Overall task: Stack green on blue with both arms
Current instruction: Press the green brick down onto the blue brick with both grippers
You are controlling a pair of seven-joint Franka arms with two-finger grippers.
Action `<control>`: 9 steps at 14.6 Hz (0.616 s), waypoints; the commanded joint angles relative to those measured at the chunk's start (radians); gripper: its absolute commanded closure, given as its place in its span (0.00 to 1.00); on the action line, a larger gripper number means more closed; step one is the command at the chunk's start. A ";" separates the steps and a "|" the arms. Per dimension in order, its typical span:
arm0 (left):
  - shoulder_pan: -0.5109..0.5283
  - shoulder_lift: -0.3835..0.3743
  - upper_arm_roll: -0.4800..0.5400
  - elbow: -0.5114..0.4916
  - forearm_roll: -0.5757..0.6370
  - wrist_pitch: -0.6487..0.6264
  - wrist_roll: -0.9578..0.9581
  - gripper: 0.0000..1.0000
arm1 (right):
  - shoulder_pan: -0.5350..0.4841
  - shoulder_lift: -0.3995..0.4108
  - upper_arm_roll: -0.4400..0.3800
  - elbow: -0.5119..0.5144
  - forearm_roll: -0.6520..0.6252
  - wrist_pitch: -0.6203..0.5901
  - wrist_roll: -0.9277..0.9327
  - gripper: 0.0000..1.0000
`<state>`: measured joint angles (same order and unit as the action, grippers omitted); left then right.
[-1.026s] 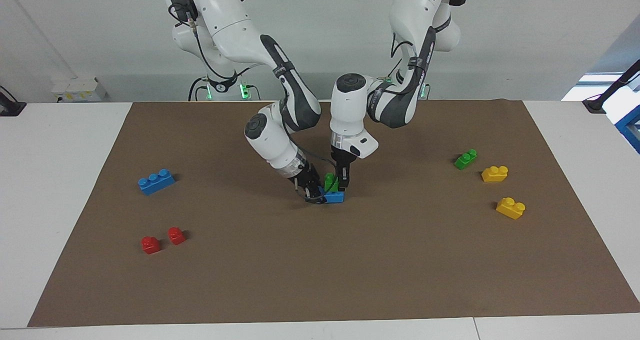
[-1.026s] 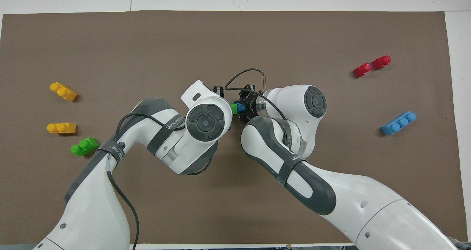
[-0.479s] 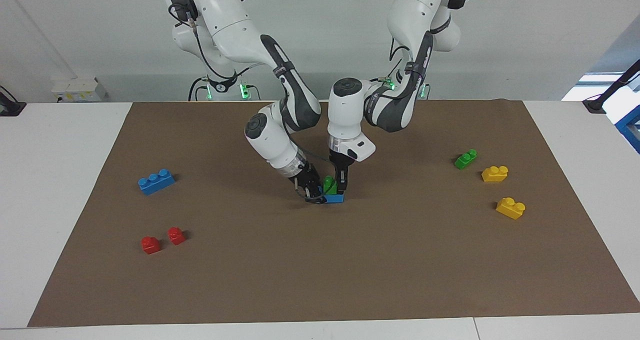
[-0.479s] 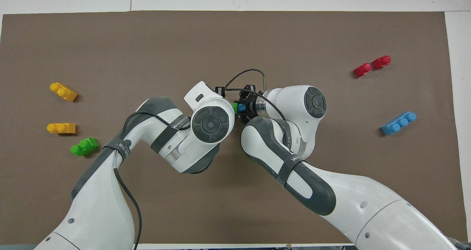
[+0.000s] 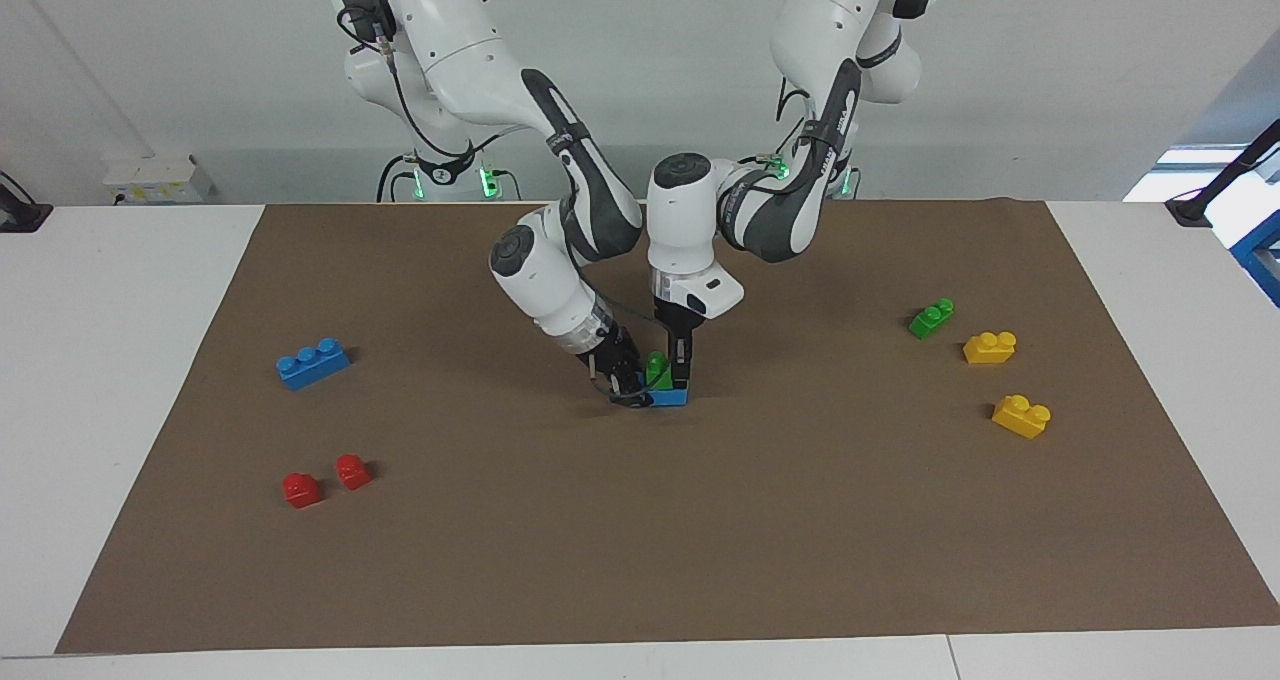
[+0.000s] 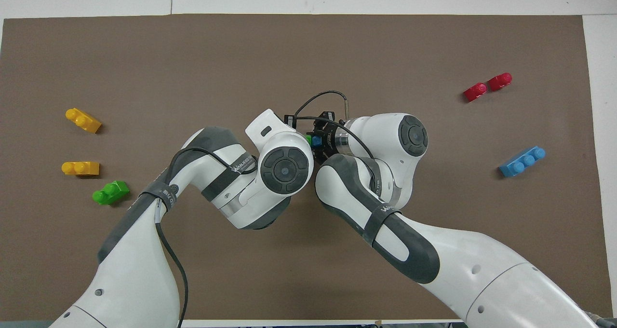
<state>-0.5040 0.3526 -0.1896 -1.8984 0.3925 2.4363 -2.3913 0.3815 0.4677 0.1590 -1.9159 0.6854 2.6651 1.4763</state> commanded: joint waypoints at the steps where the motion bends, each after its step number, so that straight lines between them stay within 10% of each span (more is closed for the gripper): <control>1: 0.001 0.060 0.016 -0.004 0.032 -0.019 -0.064 1.00 | -0.004 0.019 -0.003 -0.037 0.017 0.038 -0.031 0.69; 2: 0.004 0.063 0.015 -0.008 0.031 -0.005 -0.089 1.00 | -0.003 0.019 -0.003 -0.038 0.017 0.039 -0.031 0.25; 3: 0.018 0.068 0.013 -0.008 0.023 0.006 -0.110 1.00 | 0.000 0.019 -0.003 -0.038 0.017 0.039 -0.031 0.05; 9: 0.044 0.097 0.018 0.022 -0.078 0.012 -0.115 1.00 | 0.007 0.016 -0.003 -0.044 0.017 0.039 -0.100 0.00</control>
<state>-0.4851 0.3615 -0.1850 -1.8877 0.3091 2.4387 -2.4946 0.3848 0.4826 0.1582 -1.9316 0.6855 2.6905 1.4163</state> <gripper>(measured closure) 0.656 0.000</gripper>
